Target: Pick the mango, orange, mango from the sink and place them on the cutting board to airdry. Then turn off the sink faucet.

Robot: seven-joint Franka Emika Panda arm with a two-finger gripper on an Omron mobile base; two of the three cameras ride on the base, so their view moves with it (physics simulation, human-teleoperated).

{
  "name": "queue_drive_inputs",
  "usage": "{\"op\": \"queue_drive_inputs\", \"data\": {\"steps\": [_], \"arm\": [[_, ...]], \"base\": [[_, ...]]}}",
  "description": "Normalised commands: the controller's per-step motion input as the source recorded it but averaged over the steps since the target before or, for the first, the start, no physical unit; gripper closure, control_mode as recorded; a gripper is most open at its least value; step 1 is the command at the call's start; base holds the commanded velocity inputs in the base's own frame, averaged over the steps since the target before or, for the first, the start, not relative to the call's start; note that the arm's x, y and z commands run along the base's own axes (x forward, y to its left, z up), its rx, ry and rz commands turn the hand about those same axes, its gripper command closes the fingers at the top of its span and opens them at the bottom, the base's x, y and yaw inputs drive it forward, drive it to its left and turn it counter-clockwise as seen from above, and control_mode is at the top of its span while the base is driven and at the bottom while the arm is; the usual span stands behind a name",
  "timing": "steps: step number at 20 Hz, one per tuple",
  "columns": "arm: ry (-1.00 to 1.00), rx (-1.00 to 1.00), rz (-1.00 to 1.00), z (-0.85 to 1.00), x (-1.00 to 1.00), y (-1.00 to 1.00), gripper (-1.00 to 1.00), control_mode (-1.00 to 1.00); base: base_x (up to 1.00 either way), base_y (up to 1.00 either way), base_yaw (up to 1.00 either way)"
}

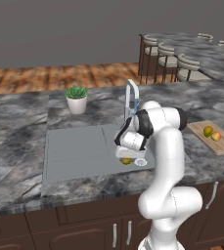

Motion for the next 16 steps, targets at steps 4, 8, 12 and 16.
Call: {"op": "queue_drive_inputs", "data": {"steps": [4, 8, 12, 16], "arm": [[-0.06, 0.0, 0.0, 0.27, -0.16, -0.16, 1.0, -1.0], [-0.03, 0.01, 0.0, 0.65, -0.14, -0.12, 1.0, -1.0], [-0.03, 0.02, 0.01, 0.81, -0.31, 0.0, 1.0, -1.0], [-0.04, 0.01, 0.02, 0.76, -0.31, 0.0, 1.0, -1.0]], "base": [[0.0, 0.0, 0.0], [0.0, 0.0, 0.0], [0.0, 0.0, 0.0], [0.0, 0.0, 0.0]]}}
